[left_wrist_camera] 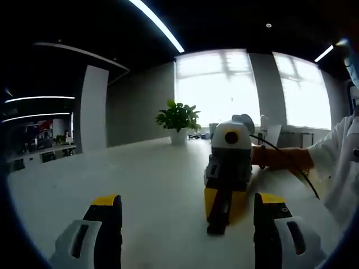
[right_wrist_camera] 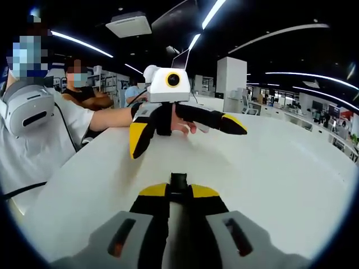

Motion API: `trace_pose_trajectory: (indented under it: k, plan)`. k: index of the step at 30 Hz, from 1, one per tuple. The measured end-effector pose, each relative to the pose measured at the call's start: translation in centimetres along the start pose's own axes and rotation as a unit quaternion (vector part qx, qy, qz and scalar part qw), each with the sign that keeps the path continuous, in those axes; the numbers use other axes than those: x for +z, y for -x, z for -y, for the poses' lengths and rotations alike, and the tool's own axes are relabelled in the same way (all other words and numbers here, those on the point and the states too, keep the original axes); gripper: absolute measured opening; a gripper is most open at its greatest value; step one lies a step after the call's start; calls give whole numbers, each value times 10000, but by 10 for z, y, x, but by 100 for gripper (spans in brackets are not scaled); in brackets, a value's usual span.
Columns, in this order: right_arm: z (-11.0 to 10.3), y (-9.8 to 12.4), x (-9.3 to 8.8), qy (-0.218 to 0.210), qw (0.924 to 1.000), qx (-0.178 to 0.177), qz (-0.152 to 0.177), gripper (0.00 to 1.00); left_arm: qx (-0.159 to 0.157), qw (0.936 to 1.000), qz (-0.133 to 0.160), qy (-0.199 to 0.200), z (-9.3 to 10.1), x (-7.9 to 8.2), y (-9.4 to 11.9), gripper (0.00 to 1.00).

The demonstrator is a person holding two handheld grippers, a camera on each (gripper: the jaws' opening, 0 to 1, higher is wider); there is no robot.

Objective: Snap the two parts of the plastic buckle together until the buckle closes and remains connected.

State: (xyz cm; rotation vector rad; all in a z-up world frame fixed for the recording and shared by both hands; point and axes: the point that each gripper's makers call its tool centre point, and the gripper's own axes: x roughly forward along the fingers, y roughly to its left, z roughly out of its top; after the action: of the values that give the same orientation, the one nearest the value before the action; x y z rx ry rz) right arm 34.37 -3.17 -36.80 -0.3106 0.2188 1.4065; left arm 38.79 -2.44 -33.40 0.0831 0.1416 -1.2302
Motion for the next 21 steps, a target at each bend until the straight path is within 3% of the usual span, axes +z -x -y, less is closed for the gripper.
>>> trace_pose_trajectory:
  k: [21]
  plan:
    - [4, 2, 1, 43, 10000, -1, -17, 11, -101, 9998, -8, -153, 4, 2, -1, 99]
